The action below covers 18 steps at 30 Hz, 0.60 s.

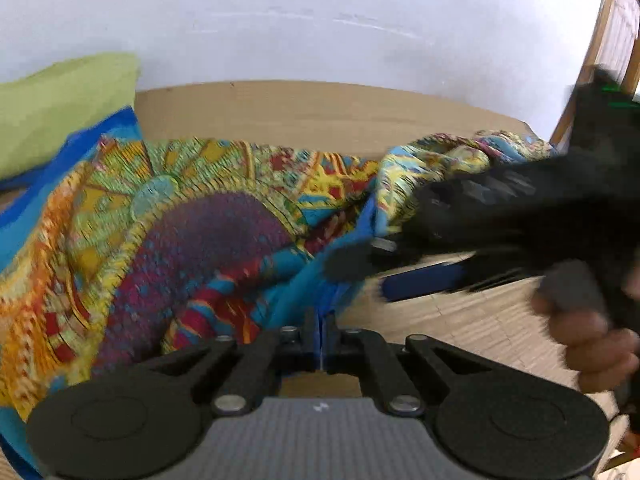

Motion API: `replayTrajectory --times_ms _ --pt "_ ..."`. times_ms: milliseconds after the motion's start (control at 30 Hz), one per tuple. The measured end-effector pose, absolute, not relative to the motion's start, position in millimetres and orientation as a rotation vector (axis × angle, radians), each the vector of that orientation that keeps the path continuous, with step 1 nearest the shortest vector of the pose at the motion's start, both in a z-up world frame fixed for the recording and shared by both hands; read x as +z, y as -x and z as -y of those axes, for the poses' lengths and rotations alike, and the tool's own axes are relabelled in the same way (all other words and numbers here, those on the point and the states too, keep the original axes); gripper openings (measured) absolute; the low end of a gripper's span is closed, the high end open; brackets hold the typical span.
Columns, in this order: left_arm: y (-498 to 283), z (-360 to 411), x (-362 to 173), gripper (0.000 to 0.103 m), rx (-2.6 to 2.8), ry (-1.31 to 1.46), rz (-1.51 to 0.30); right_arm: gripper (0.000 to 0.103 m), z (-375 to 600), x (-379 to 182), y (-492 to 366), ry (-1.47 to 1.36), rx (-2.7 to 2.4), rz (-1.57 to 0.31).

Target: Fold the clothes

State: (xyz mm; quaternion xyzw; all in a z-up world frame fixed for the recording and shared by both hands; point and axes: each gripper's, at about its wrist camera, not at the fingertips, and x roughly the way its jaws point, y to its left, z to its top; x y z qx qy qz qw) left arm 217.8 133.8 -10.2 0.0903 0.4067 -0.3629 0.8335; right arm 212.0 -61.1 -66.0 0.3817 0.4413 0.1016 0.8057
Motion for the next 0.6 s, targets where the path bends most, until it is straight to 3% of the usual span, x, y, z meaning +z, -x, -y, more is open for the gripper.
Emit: replayTrajectory --times_ms 33,67,100,133,200,233,267,400,533,567,600 --pt "-214 -134 -11 0.001 -0.779 -0.192 -0.860 0.067 59 -62 -212 -0.805 0.217 -0.926" --pt "-210 -133 -11 0.004 -0.781 -0.198 -0.860 0.060 56 -59 -212 -0.793 0.217 -0.908" --pt "-206 -134 -10 0.007 -0.757 -0.208 -0.849 0.044 54 -55 -212 -0.782 0.217 -0.890" --pt "-201 -136 -10 0.010 -0.729 -0.218 -0.835 0.005 52 -52 -212 -0.770 0.217 -0.872" --pt "-191 -140 -9 0.031 -0.648 -0.259 -0.782 0.004 47 -44 -212 -0.746 0.217 -0.836" --pt "-185 -142 -10 0.055 -0.601 -0.305 -0.737 0.004 45 -41 -212 -0.734 0.216 -0.817" --pt "-179 -143 -11 0.065 -0.555 -0.353 -0.691 0.004 42 -37 -212 -0.723 0.216 -0.799" --pt "-168 -139 -31 0.071 -0.390 -0.571 -0.560 0.004 42 6 -204 -0.652 0.251 -0.690" --pt "-186 -136 -50 0.071 -0.307 -0.609 -0.570 0.004 50 35 -188 -0.646 0.285 -0.613" --pt "-191 -137 -53 0.066 -0.310 -0.610 -0.577 0.004 54 42 -182 -0.647 0.294 -0.589" --pt "-196 -138 -55 0.053 -0.315 -0.610 -0.586 0.004 60 51 -173 -0.644 0.306 -0.557"
